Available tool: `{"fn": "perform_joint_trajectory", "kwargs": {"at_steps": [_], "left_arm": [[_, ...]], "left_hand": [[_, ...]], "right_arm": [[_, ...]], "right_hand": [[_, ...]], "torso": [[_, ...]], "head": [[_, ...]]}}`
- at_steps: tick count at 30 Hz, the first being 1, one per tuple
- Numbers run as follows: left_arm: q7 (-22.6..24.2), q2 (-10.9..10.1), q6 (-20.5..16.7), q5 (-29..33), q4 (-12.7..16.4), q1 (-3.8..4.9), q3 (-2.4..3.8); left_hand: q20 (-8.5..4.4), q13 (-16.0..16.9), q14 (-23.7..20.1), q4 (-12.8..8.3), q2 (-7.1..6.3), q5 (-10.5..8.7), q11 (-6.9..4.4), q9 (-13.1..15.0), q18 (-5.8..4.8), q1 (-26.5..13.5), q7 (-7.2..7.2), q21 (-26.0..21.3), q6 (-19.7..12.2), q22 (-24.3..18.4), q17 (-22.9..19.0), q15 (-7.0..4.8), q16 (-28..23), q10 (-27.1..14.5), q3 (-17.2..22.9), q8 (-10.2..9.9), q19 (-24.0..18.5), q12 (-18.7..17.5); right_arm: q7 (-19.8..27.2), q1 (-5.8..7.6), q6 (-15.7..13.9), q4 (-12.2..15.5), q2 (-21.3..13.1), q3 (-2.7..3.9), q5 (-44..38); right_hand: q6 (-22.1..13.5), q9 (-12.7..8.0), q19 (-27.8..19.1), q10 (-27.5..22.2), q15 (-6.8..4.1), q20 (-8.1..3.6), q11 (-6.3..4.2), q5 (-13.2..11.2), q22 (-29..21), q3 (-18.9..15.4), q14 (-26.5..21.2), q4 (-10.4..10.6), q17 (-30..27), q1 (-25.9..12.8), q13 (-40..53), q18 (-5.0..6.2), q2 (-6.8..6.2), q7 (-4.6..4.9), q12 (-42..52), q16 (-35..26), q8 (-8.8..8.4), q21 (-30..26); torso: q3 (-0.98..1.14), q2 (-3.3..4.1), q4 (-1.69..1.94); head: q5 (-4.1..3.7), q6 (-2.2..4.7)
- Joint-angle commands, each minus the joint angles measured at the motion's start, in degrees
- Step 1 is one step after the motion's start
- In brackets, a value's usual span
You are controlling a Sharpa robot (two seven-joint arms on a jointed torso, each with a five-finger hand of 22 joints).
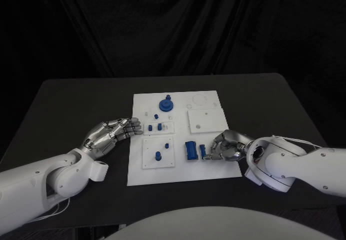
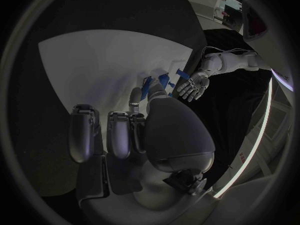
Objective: Assemble the parts on the task board
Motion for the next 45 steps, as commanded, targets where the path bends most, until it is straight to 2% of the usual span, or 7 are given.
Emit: {"fn": "perform_joint_trajectory", "kwargs": {"at_steps": [1,6,8,22,32,37,45], "left_arm": [[0.5,0.1,1.0,0.0,0.0,-0.12,0.03],[0.5,0.1,1.1,0.0,0.0,-0.15,0.03],[0.5,0.1,1.1,0.0,0.0,-0.16,0.03],[0.5,0.1,1.1,0.0,0.0,-0.23,0.03],[1.3,0.0,0.8,0.0,0.2,-0.25,0.04],[1.8,-0.1,0.3,0.0,0.4,-0.26,0.04],[3.2,-0.9,-1.3,0.0,2.1,-0.23,0.05]], "left_hand": [[0.03,0.0,-0.3,0.0,0.08,0.33,0.44,-0.1,-0.55,0.6,0.88,0.3,0.1,0.1,0.0,0.23,0.2,-0.1,0.4,0.3,0.4,0.3],[0.03,0.0,-0.3,0.0,0.08,0.33,0.44,-0.1,-0.55,0.6,0.88,0.3,0.1,0.1,0.0,0.23,0.2,-0.1,0.4,0.3,0.4,0.3],[0.03,0.0,-0.3,0.0,0.08,0.33,0.44,-0.1,-0.55,0.6,0.88,0.3,0.1,0.1,0.0,0.23,0.2,-0.1,0.4,0.3,0.4,0.3],[0.03,0.0,-0.3,0.0,0.08,0.33,0.44,-0.1,-0.55,0.6,0.88,0.3,0.1,0.1,0.0,0.23,0.2,-0.1,0.4,0.3,0.4,0.3],[0.02,0.0,-0.2,0.0,0.05,0.38,0.56,-0.1,-0.59,0.7,0.89,0.3,0.2,0.1,0.1,0.26,0.5,0.0,0.7,0.4,0.4,0.4],[0.02,0.1,-0.2,-0.1,-0.28,0.44,0.66,-0.1,-0.62,0.7,0.87,0.4,0.4,0.1,0.1,0.28,0.6,0.3,0.8,0.5,0.4,0.6],[0.01,0.1,-0.1,-0.4,-0.84,0.55,0.77,0.0,-0.66,0.9,0.94,0.4,0.8,0.1,0.1,0.32,0.9,0.7,0.9,0.8,0.5,0.8]], "right_arm": [[-1.5,-0.14,-0.4,-0.4,0.3,0.01,-0.3],[-2.0,-0.15,0.6,-0.9,0.9,0.01,-0.3],[-2.1,-0.15,1.0,-0.9,1.0,0.01,-0.3],[-0.1,-0.15,2.0,-1.1,1.1,0.01,-0.4],[8.8,-0.14,-4.2,-0.5,0.2,0.03,-3.3],[13.6,-0.11,-7.5,0.8,-1.1,0.09,-2.5],[20.6,1.28,-13.2,1.6,-2.2,0.41,2.0]], "right_hand": [[-0.3,0.1,2.4,6.0,-0.4,-0.49,-0.49,0.5,12.1,0.2,4.7,-0.1,8.9,0.5,15.1,0.41,0.52,-0.38,0.2,-0.2,0.28,-0.3],[-0.5,-0.4,2.3,6.0,-0.67,-0.77,-0.76,6.5,12.1,1.2,4.7,-2.4,8.8,4.7,15.1,0.45,1.06,-0.64,0.2,-0.3,-0.15,-0.4],[-0.4,-0.6,2.3,6.0,-0.68,-0.79,-0.78,7.0,12.1,1.3,4.7,-2.7,8.8,5.3,15.1,0.44,1.04,-0.65,0.2,-0.3,-0.27,-0.4],[0.2,-0.9,2.3,6.0,-0.57,-0.73,-0.62,2.8,12.1,0.7,4.7,-3.1,8.8,6.1,15.1,0.41,0.82,-0.46,0.2,-0.3,-0.28,-0.4],[1.3,-1.0,2.7,6.0,-0.7,-0.78,-0.83,4.7,12.4,-0.3,4.9,-2.0,9.6,5.4,15.1,0.23,-0.14,-0.77,0.2,0.1,0.2,0.4],[2.3,-1.5,2.9,6.0,-1.05,-1.11,-1.28,10.1,12.6,0.3,4.9,-1.7,9.9,7.0,15.1,0.1,0.02,-1.25,0.2,0.2,-0.02,0.9],[2.5,-2.0,2.7,6.0,-1.17,-1.26,-1.4,14.1,12.4,0.9,4.7,-0.7,8.9,7.8,15.1,0.2,0.16,-1.36,0.2,-0.2,-0.8,0.5]], "torso": [[0.03,-0.01,-0.04],[0.05,0.03,-0.02],[0.04,0.01,-0.02],[0.07,0.02,-0.05],[0.06,-0.06,-0.11],[0.04,-0.09,-0.1],[0.15,-0.14,-0.02]], "head": [[0.11,0.0],[0.14,0.0],[0.12,0.0],[0.15,0.0],[0.5,0.0],[0.79,0.0],[0.74,0.0]]}}
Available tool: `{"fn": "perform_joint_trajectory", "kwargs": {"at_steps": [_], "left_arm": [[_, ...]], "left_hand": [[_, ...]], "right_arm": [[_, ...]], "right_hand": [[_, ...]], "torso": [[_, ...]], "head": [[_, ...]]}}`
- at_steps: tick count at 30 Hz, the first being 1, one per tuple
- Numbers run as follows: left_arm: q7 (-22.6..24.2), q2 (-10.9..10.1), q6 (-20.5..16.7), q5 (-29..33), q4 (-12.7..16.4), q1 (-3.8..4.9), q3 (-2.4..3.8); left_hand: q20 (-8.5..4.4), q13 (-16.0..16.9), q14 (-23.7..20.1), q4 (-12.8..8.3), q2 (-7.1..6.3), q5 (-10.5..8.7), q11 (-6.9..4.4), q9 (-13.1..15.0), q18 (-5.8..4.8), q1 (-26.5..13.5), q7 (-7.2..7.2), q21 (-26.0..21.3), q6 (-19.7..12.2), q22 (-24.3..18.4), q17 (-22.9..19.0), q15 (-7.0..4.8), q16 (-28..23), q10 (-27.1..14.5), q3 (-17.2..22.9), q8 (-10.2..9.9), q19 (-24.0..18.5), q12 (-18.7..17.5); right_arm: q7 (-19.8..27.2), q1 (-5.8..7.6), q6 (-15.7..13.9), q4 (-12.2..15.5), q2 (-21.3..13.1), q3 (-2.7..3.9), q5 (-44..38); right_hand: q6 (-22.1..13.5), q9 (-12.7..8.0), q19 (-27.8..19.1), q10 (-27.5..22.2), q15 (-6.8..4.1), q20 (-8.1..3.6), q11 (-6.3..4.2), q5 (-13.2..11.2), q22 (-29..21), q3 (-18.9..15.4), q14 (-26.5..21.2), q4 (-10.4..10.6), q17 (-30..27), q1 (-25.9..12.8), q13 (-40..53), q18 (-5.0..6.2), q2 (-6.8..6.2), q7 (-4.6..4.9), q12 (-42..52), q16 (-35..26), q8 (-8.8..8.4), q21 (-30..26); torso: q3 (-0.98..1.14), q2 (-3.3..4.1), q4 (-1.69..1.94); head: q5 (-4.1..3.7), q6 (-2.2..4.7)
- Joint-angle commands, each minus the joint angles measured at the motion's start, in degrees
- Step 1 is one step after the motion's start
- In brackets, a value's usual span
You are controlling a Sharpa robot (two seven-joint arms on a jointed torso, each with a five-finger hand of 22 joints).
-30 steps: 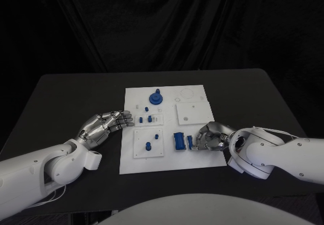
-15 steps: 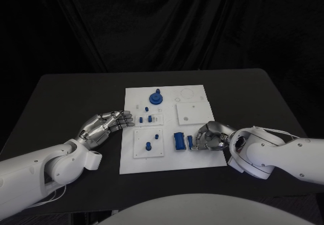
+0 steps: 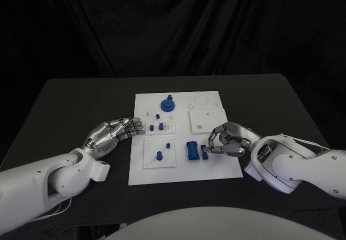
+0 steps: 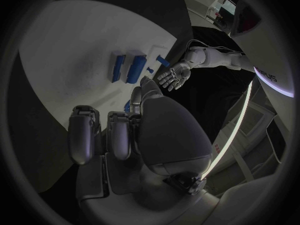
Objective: Assemble the parts on the task board
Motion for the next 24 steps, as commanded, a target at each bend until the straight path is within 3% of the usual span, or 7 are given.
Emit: {"fn": "perform_joint_trajectory", "kwargs": {"at_steps": [1,9,11,13,15,20,24], "left_arm": [[2.8,-0.4,-1.3,0.0,1.2,-0.1,0.05],[4.9,-1.7,-4.1,0.0,3.6,1.2,0.06],[5.5,-1.8,-4.8,0.0,4.0,1.95,0.06],[6.3,-1.7,-5.5,0.0,4.2,2.7,0.06],[7.2,-1.6,-6.1,0.0,4.3,3.22,0.06],[9.3,-0.8,-7.1,0.0,4.1,3.74,0.05],[10.3,0.2,-7.3,0.0,3.3,3.88,0.05]], "left_hand": [[0.01,0.1,-0.1,-0.1,-0.25,0.36,-0.03,0.0,-0.66,0.3,0.86,0.2,0.5,0.1,0.1,0.33,0.2,0.4,0.3,0.2,0.5,0.4],[-0.14,0.0,-0.7,-0.4,-1.12,0.43,0.0,0.0,-0.85,0.4,0.91,-0.2,1.0,-0.1,0.0,0.38,-0.1,0.9,0.4,0.5,-0.2,0.5],[-0.28,0.0,-1.2,-0.3,-1.32,0.4,-0.08,0.0,-0.9,0.3,0.94,-0.4,1.0,-0.2,-0.1,0.28,-0.4,0.8,0.4,0.5,-0.6,0.5],[-0.67,-0.1,-2.6,0.1,-1.69,0.34,-0.49,-0.1,-0.86,0.0,0.97,-1.0,1.0,-0.4,-0.2,-0.13,-1.7,0.5,0.2,0.6,-1.6,0.2],[-0.95,-0.1,-3.4,0.3,-1.89,0.29,-0.87,-0.1,-0.79,-0.2,0.99,-1.4,0.9,-0.6,-0.3,-0.46,-2.5,0.3,0.0,0.6,-2.1,0.1],[-2.37,-0.1,-7.5,1.0,-2.79,0.25,-3.15,-0.3,-0.35,-1.6,1.01,-3.2,0.4,-1.7,-0.8,-2.38,-6.8,-1.4,-1.7,0.5,-4.5,-1.0],[-3.32,-0.2,-11.6,1.1,-2.28,0.16,-4.92,-0.7,0.29,-3.4,0.63,-6.6,-0.8,-6.0,-1.3,-4.02,-11.7,-4.2,-3.7,-0.1,-8.6,-2.9]], "right_arm": [[7.8,1.09,-7.2,-0.1,-0.2,0.18,4.4],[17.3,3.26,-11.6,-2.2,0.1,0.23,15.3],[20.0,3.46,-12.0,-2.8,0.4,0.23,18.7],[23.2,3.6,-12.4,-3.7,0.8,0.23,22.6],[26.5,3.68,-12.1,-4.7,1.2,0.23,26.5],[32.6,3.77,-9.4,-6.9,1.9,0.2,34.1],[36.4,3.78,-6.0,-8.9,2.9,0.14,39.9]], "right_hand": [[0.5,-0.3,2.7,5.9,-0.35,-0.43,-0.47,1.4,12.4,0.3,4.7,0.6,8.7,1.0,14.9,0.22,0.1,-0.12,-0.4,-0.3,-0.41,-0.4],[0.1,-4.3,-3.7,5.9,0.24,0.17,0.22,8.4,7.7,3.4,0.7,3.4,-6.3,2.2,14.9,3.13,-0.22,0.58,-0.4,-8.4,-4.49,-13.9],[0.1,-6.9,-14.6,-4.2,1.7,1.78,1.68,8.9,-1.4,5.3,-7.9,3.2,-27.4,2.1,4.6,6.81,-0.65,1.71,-10.9,-23.9,-6.32,-36.4],[-0.9,-9.0,-20.8,-14.7,3.53,3.08,2.94,9.0,-7.8,6.6,-15.3,3.2,-41.6,1.6,-6.6,8.47,-1.08,3.07,-23.3,-36.4,-7.75,-49.9],[-1.7,-10.2,-23.8,-29.1,5.19,4.41,4.21,9.3,-10.1,7.4,-20.0,2.9,-43.7,0.0,-21.0,7.95,-0.72,4.19,-40.3,-41.2,-8.56,-53.8],[-4.6,-15.5,-32.9,-37.1,11.6,9.81,9.82,8.7,-20.6,10.2,-32.5,2.9,-51.8,-2.7,-36.8,6.94,-1.3,8.3,-56.6,-54.9,-10.59,-67.8],[-6.5,-18.7,-37.3,-39.9,14.49,12.26,12.36,8.3,-25.5,10.6,-38.9,3.1,-55.9,-3.5,-42.8,6.41,-1.23,10.24,-61.3,-59.8,-12.66,-73.6]], "torso": [[0.09,-0.05,0.09],[0.47,-0.81,-0.07],[0.63,-1.27,-0.11],[0.67,-1.48,-0.13],[0.93,-2.1,-0.25],[1.28,-2.96,-0.44],[1.75,-4.11,-0.74]], "head": [[0.23,0.0],[1.16,0.0],[1.45,0.0],[1.77,0.0],[2.18,0.0],[2.8,0.0],[3.75,0.0]]}}
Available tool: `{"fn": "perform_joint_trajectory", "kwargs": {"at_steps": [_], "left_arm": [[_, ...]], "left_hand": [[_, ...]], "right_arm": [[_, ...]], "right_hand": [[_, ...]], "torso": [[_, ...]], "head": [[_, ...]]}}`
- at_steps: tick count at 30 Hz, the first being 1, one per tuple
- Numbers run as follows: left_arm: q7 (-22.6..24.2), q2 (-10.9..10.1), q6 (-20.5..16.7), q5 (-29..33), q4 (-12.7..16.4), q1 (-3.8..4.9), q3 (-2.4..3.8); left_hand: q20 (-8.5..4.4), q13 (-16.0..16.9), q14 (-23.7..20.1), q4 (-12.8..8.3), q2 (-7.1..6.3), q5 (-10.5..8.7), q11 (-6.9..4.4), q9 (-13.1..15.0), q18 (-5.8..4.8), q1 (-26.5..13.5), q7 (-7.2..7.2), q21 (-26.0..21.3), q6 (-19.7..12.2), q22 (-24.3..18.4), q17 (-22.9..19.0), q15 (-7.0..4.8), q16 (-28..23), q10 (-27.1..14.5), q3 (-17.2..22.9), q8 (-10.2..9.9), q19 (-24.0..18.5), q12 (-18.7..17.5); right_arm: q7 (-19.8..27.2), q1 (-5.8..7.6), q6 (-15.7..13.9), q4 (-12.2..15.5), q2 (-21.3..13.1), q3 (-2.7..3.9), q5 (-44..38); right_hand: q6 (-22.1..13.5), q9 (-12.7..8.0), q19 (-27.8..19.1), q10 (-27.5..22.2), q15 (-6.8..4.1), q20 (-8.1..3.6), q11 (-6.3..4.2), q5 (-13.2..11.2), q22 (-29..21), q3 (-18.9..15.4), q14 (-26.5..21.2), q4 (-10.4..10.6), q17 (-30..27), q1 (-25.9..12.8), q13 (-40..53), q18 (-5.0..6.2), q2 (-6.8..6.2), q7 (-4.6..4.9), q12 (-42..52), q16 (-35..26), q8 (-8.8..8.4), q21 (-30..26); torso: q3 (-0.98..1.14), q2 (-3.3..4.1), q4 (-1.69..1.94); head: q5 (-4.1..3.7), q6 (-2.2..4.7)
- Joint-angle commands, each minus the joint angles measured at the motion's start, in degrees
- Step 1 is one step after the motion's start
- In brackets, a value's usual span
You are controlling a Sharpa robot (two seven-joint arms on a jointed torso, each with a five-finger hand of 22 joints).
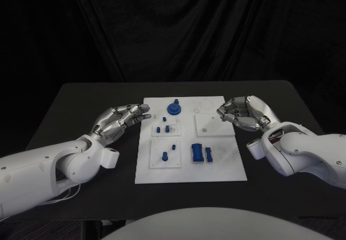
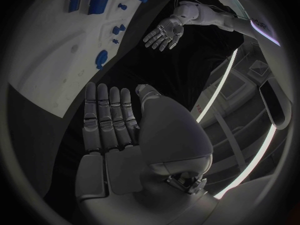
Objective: Assemble the parts on the task board
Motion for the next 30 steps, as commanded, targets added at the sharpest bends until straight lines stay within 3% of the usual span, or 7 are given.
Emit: {"fn": "perform_joint_trajectory", "kwargs": {"at_steps": [1,7,13,21,23,25,30], "left_arm": [[8.5,0.8,-1.4,0.0,-0.8,0.18,0.05],[9.4,3.2,-0.6,0.0,-3.2,0.14,0.05],[10.1,5.9,0.4,0.0,-6.0,-0.15,0.05],[11.0,7.7,0.9,0.0,-8.8,-1.61,0.05],[11.2,8.1,1.0,0.0,-9.4,-2.0,0.05],[11.5,8.4,1.0,0.0,-10.1,-2.39,0.05],[12.0,9.3,0.9,0.0,-11.3,-3.03,0.05]], "left_hand": [[-0.58,-0.2,-2.7,0.0,0.53,-0.14,-1.2,-0.3,0.5,-0.9,0.54,-1.9,-1.3,-2.3,-0.3,-1.08,-3.2,-2.7,-1.1,-0.6,-2.3,-2.1],[-0.82,-0.4,-4.5,0.0,1.39,-0.55,-2.25,-0.6,1.17,-1.3,-0.15,-3.4,-2.4,-4.5,-0.6,-1.99,-5.5,-5.9,-2.2,-1.3,-4.2,-4.3],[-1.1,-0.5,-5.5,0.0,2.08,-0.54,-2.84,-0.9,1.6,-0.9,-0.62,-4.2,-4.0,-5.5,-0.7,-2.67,-6.8,-7.5,-2.6,-1.9,-5.2,-5.1],[-1.77,-0.7,-6.9,0.3,3.7,-1.61,-3.92,-1.5,2.01,-3.6,-1.34,-4.7,-7.1,-6.1,-1.0,-3.75,-9.1,-9.9,-4.7,-2.7,-5.9,-6.5],[-1.98,-0.8,-7.2,0.3,4.4,-2.24,-4.4,-2.1,2.17,-5.1,-1.75,-4.8,-9.7,-6.2,-1.1,-4.11,-9.7,-11.1,-5.8,-3.1,-6.0,-7.3],[-2.29,-0.9,-7.7,0.3,5.35,-3.43,-5.0,-2.9,2.33,-6.9,-2.29,-5.3,-12.9,-7.2,-1.2,-4.56,-10.5,-12.4,-7.7,-3.4,-6.5,-7.9],[-2.65,-1.1,-8.5,0.3,6.59,-5.66,-6.64,-4.4,2.77,-7.8,-4.68,-7.0,-18.8,-10.7,-1.5,-5.43,-12.5,-14.7,-10.3,-3.9,-8.1,-9.3]], "right_arm": [[8.8,0.1,4.0,-1.5,0.7,-0.04,11.4],[13.4,-0.07,9.4,-5.9,3.3,-0.28,15.3],[17.6,-1.25,15.0,-10.8,6.1,-0.4,20.0],[20.6,-3.14,20.6,-14.4,8.6,-0.41,23.4],[21.2,-3.51,21.5,-15.0,9.0,-0.41,24.2],[21.8,-3.84,22.2,-15.7,9.6,-0.41,24.8],[22.6,-4.34,23.0,-16.9,10.1,-0.41,25.3]], "right_hand": [[-1.7,-2.8,-3.4,-3.6,2.24,1.68,1.79,-0.4,-3.4,0.2,-5.0,-0.1,-3.0,-0.9,-4.1,-1.47,0.21,1.93,-3.5,-3.4,-2.58,-3.9],[-2.2,-9.5,-8.9,-8.1,4.93,4.66,4.58,-3.0,-10.7,-1.5,-10.7,0.2,-8.6,-3.7,-12.8,-1.12,0.96,2.17,-6.9,-6.4,-7.57,-7.0],[-2.9,-13.4,-16.8,-11.3,6.83,5.07,6.6,-4.0,-17.0,-3.4,-14.6,0.2,-12.2,-5.3,-18.4,-2.84,2.31,1.94,-7.5,-7.2,-10.17,-7.2],[-7.4,-17.7,-37.1,-20.3,4.89,4.97,4.0,-5.3,-35.4,-8.4,-25.9,0.2,-16.0,-12.2,-23.4,-1.7,5.5,1.62,-8.8,-10.5,-12.87,-8.7],[-9.2,-19.2,-41.2,-24.2,4.47,5.06,3.49,-6.1,-39.8,-10.7,-31.7,0.3,-16.9,-14.8,-24.7,-1.42,6.74,0.16,-8.9,-13.3,-14.19,-9.2],[-17.4,-22.8,-43.6,-32.4,3.79,4.97,3.28,-8.7,-42.6,-13.7,-38.0,0.3,-17.4,-16.9,-27.4,-0.82,8.45,-5.16,-11.4,-16.1,-18.71,-9.4],[-25.2,-26.2,-44.8,-40.4,1.18,4.44,-0.06,-9.9,-44.4,-17.7,-43.3,0.2,-18.1,-17.0,-30.1,0.77,10.4,-9.78,-13.3,-18.9,-23.57,-9.5]], "torso": [[0.61,-1.47,-0.36],[0.81,-2.42,-0.55],[1.15,-3.98,-0.58],[1.14,-6.0,-1.3],[1.09,-6.41,-1.53],[0.98,-7.08,-1.92],[0.84,-7.74,-2.09]], "head": [[0.86,0.0],[1.54,0.0],[1.68,0.0],[2.95,0.0],[3.27,0.0],[3.7,0.0],[4.0,0.0]]}}
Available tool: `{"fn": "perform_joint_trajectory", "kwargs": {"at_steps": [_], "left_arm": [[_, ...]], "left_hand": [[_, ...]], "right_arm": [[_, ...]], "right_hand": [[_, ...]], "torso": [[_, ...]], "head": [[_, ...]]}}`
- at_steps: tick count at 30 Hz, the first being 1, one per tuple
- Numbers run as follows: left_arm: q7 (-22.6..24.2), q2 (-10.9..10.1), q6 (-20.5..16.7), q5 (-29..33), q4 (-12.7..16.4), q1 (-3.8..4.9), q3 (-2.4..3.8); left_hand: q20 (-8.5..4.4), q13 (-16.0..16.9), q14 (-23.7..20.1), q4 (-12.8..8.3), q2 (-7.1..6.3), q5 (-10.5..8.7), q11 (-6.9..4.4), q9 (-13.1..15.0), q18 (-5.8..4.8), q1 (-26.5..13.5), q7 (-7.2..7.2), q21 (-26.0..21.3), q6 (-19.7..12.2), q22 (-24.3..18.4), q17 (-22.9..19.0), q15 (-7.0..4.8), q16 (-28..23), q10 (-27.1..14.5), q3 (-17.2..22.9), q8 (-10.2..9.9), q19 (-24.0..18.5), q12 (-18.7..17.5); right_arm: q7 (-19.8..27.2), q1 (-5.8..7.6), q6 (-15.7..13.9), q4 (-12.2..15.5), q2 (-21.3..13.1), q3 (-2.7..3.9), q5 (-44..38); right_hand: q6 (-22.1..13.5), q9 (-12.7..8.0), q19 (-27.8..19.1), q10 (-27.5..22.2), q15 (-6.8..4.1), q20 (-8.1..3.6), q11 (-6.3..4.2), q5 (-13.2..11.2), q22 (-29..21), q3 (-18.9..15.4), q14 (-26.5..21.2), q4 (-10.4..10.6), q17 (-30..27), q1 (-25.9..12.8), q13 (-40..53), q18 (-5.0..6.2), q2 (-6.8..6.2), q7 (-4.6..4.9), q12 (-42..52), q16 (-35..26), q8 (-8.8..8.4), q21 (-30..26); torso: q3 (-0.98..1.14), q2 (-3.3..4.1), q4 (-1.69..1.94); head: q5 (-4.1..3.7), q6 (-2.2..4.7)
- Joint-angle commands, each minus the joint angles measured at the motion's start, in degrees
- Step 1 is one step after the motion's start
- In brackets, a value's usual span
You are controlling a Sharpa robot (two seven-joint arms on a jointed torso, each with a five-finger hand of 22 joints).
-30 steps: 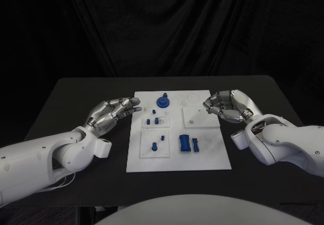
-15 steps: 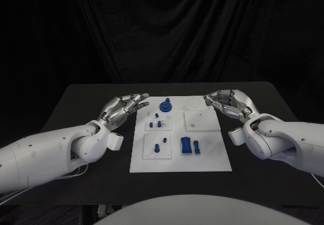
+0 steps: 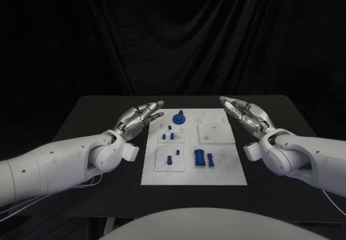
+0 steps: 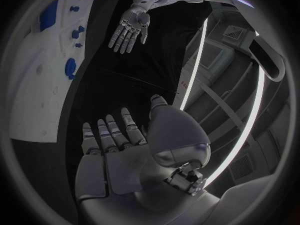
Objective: Assemble the parts on the task board
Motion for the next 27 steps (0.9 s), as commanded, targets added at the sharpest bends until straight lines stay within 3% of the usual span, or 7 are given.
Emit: {"fn": "perform_joint_trajectory", "kwargs": {"at_steps": [1,6,10,13,18,24,27], "left_arm": [[12.0,0.6,0.9,0.0,-0.6,-0.41,0.04],[12.5,1.7,0.4,0.0,-1.9,-0.9,0.04],[12.8,3.1,-0.5,0.0,-3.6,-1.28,0.04],[12.9,3.9,-2.0,0.0,-4.6,-2.05,0.05],[13.0,5.0,-4.9,0.0,-5.8,-3.51,0.06],[13.0,5.7,-7.0,0.0,-6.7,-4.3,0.06],[13.1,5.8,-7.4,0.0,-7.0,-4.44,0.06]], "left_hand": [[0.06,-0.1,-0.4,0.0,0.35,-0.8,-0.48,-0.6,0.91,-0.4,-1.09,-1.1,-2.3,-2.2,-0.1,-0.26,-0.9,-1.0,-0.9,-0.5,-1.1,-0.6],[0.51,-0.6,-1.2,0.0,1.94,-4.01,0.44,-2.3,1.91,-1.1,-6.12,-3.9,-9.0,-8.4,-0.6,-0.82,-3.7,-4.3,-4.7,-1.0,-3.8,-4.3],[0.72,-1.2,-1.4,0.0,3.49,-7.54,-2.35,-2.8,2.95,-2.2,-11.04,-4.4,-15.4,-9.5,-1.0,-1.79,-6.0,-7.1,-8.3,-1.5,-4.1,-8.3],[-1.39,-1.8,-1.4,-0.1,4.37,-8.64,-7.46,-3.1,3.17,-2.5,-14.89,-5.0,-18.3,-11.1,-1.3,-4.33,-7.2,-8.2,-11.1,-1.8,-4.5,-12.8],[-4.84,-2.2,-1.4,-0.1,4.5,-9.69,-13.16,-3.2,3.14,-3.4,-18.67,-5.9,-19.8,-14.0,-1.3,-7.95,-7.2,-8.2,-13.3,-1.9,-5.2,-16.0],[-8.09,-2.4,-1.4,-0.1,4.78,-13.12,-14.71,-3.6,2.5,-5.0,-23.27,-6.3,-22.5,-15.8,-1.3,-9.78,-7.2,-8.1,-14.6,-2.3,-5.4,-17.0],[-9.93,-2.4,-1.4,-0.1,4.94,-15.51,-14.69,-3.7,1.34,-5.7,-22.83,-6.3,-23.4,-15.8,-1.3,-10.31,-7.2,-8.1,-14.4,-2.4,-5.4,-17.4]], "right_arm": [[2.8,-0.38,3.3,-0.7,0.2,0.05,2.4],[3.3,-0.75,3.9,-1.9,0.9,0.05,2.6],[3.4,-0.95,3.5,-3.0,1.6,0.07,2.8],[3.4,-1.27,3.1,-3.9,2.4,0.08,3.8],[3.4,-2.13,2.7,-5.0,3.3,0.12,4.8],[3.8,-2.59,2.5,-5.7,3.8,0.14,5.1],[4.1,-2.68,2.8,-6.0,4.0,0.15,5.1]], "right_hand": [[-2.4,-1.0,-0.5,-2.1,-0.92,-0.06,-1.2,-0.2,-0.5,-1.2,-1.4,0.0,-0.2,0.2,-0.8,0.71,0.81,-1.35,-0.6,-0.8,-1.49,-0.3],[-9.0,-2.1,-1.1,-5.2,-2.06,-0.26,-3.96,-0.3,-1.7,-4.0,-3.4,0.0,-0.7,1.0,-2.6,0.78,1.63,-6.51,-3.3,-2.7,-4.77,-0.5],[-14.5,-2.6,-1.8,-6.3,-2.49,-0.01,-6.81,-0.7,-2.9,-5.5,-4.2,0.0,-0.9,1.3,-3.0,0.71,1.57,-11.39,-5.8,-4.2,-5.35,-0.7],[-16.3,-2.8,-1.7,-6.6,-2.1,0.71,-7.86,-0.7,-2.5,-5.9,-4.4,0.0,-1.0,1.2,-3.2,0.43,1.72,-12.14,-6.9,-4.7,-5.53,-0.6],[-17.6,-2.9,-1.9,-6.8,-1.75,0.81,-7.87,-0.6,-2.5,-6.1,-4.6,0.0,-1.2,1.4,-3.2,-0.05,1.89,-12.77,-7.7,-5.6,-5.67,-0.6],[-17.8,-3.0,-2.0,-6.9,-1.66,0.82,-8.75,-0.4,-2.7,-6.2,-4.9,0.0,-1.4,1.6,-3.4,-0.3,1.97,-13.02,-8.6,-6.9,-5.68,-0.6],[-17.9,-3.0,-2.1,-7.0,-1.74,0.73,-9.0,-0.4,-2.9,-6.2,-4.9,0.0,-1.4,1.8,-3.4,-0.31,2.04,-12.93,-8.9,-7.0,-5.69,-0.6]], "torso": [[-0.19,-0.94,-0.36],[-0.23,-1.31,-0.79],[-0.23,-1.31,-0.79],[-0.23,-1.31,-0.79],[-0.24,-1.31,-0.79],[0.06,-2.1,-0.65],[0.04,-2.24,-0.64]], "head": [[0.28,0.0],[0.79,0.0],[0.86,0.0],[0.69,0.0],[0.35,0.0],[0.25,0.0],[0.11,0.0]]}}
